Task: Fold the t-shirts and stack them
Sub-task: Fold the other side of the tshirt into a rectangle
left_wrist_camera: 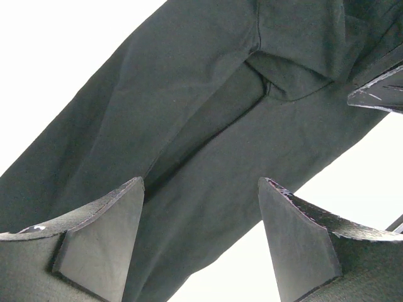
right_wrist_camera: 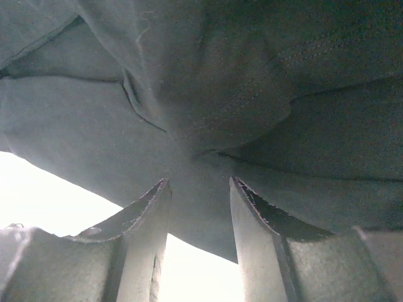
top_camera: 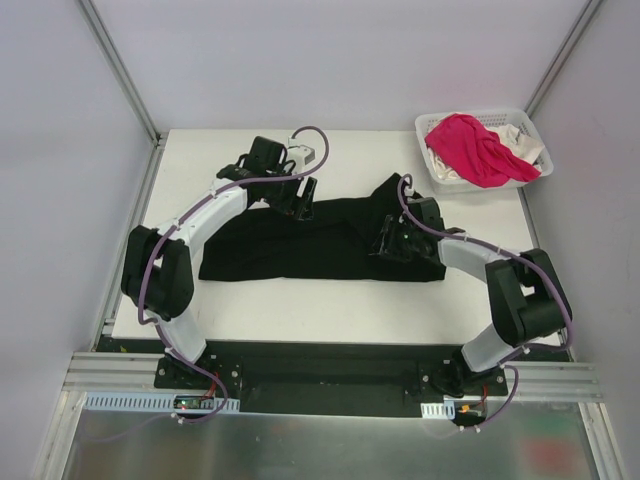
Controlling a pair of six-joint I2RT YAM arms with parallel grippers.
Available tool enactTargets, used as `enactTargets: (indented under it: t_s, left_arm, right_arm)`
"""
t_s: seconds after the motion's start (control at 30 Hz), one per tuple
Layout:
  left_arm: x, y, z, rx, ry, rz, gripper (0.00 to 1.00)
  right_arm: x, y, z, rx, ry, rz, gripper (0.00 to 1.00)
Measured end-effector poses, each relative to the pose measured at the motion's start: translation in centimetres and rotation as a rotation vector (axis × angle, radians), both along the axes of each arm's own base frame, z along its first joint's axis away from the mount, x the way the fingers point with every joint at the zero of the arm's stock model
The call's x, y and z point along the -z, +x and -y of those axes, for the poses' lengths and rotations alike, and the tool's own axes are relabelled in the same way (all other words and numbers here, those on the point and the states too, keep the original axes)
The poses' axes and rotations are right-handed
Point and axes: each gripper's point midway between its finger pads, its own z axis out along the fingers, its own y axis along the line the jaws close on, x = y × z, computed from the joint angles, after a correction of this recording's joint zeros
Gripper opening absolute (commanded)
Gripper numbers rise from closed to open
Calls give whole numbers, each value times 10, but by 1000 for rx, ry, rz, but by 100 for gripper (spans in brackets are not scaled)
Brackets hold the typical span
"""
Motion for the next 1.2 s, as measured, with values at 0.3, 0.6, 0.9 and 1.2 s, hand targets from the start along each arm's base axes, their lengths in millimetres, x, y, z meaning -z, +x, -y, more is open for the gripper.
enactTargets:
  t_s: [0.3, 0.6, 0.9, 1.2]
  left_arm:
    - [-3, 0, -1, -2, 1, 9, 72]
    - [-3, 0, -1, -1, 1, 9, 72]
    - [-3, 1, -1, 3, 5, 13, 71]
    - [-2, 3, -4, -9, 19, 20, 71]
  right_arm:
    - [7, 6, 0, 8, -12, -9, 46]
    - [2, 31, -8, 7, -11, 20, 40]
    - [1, 41, -11, 0, -15, 36, 1]
    - [0, 39, -15, -12, -13, 37, 1]
